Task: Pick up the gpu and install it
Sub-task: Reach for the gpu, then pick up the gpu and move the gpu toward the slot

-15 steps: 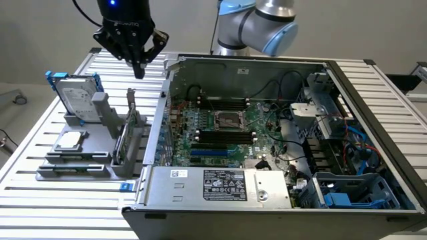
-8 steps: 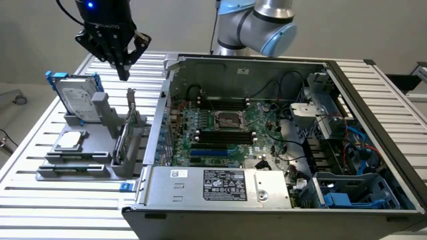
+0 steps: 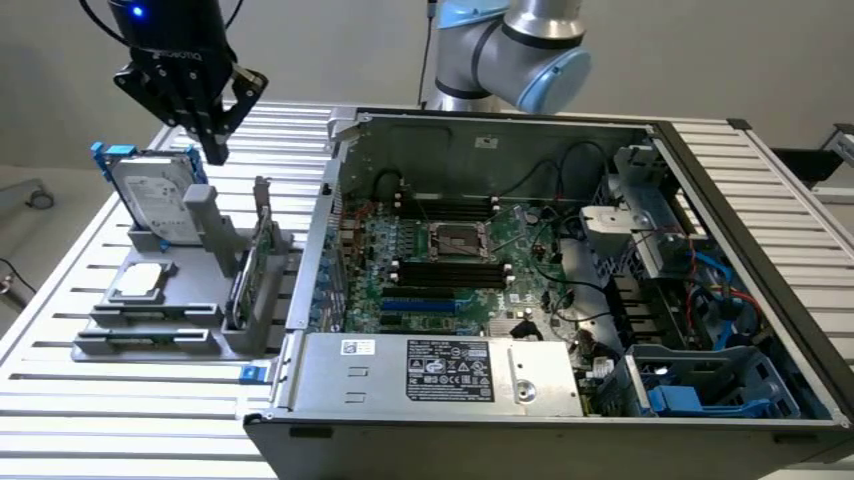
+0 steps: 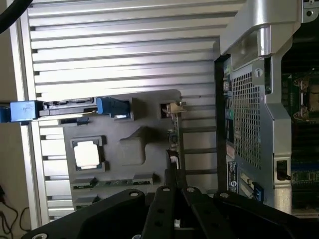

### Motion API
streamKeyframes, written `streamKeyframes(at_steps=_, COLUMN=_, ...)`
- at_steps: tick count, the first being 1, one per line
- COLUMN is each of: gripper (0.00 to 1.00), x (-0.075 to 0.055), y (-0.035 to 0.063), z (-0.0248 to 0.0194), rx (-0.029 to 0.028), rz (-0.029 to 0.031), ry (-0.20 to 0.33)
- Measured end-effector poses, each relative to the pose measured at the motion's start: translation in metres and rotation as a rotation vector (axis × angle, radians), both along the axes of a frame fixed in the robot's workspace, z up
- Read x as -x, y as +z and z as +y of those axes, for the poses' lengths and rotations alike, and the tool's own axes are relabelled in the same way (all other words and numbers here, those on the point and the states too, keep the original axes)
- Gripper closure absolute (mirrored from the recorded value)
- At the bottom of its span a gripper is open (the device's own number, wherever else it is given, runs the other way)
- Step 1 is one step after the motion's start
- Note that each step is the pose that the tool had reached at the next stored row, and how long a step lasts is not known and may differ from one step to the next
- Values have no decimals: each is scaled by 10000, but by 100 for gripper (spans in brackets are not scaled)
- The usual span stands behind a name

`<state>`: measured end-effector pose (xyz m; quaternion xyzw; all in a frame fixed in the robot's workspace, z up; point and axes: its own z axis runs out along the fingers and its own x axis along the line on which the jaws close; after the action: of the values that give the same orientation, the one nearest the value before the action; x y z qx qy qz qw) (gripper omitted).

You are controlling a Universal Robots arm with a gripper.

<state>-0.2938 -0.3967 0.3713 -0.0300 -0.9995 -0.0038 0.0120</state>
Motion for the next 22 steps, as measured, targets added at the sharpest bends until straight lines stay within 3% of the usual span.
streamKeyframes(at_steps=2, gripper=89, x=7, y=-8, z=2, rx=83, rz=1, ry=250)
streamKeyframes(at_steps=4, gripper=89, x=8, y=-14, z=8, rx=116, rz=-1, ry=533)
streamKeyframes(at_steps=6, gripper=89, x=8, y=-15, z=9, rx=119, rz=-6, ry=728)
streamKeyframes(at_steps=18, gripper=89, x=8, y=-15, z=10, rx=120, rz=-6, ry=727)
streamKeyframes(at_steps=20, gripper=88, x=8, y=-15, z=10, rx=119, rz=-6, ry=727)
streamKeyframes(at_steps=22, gripper=76, x=8, y=-15, z=10, rx=120, rz=-5, ry=728)
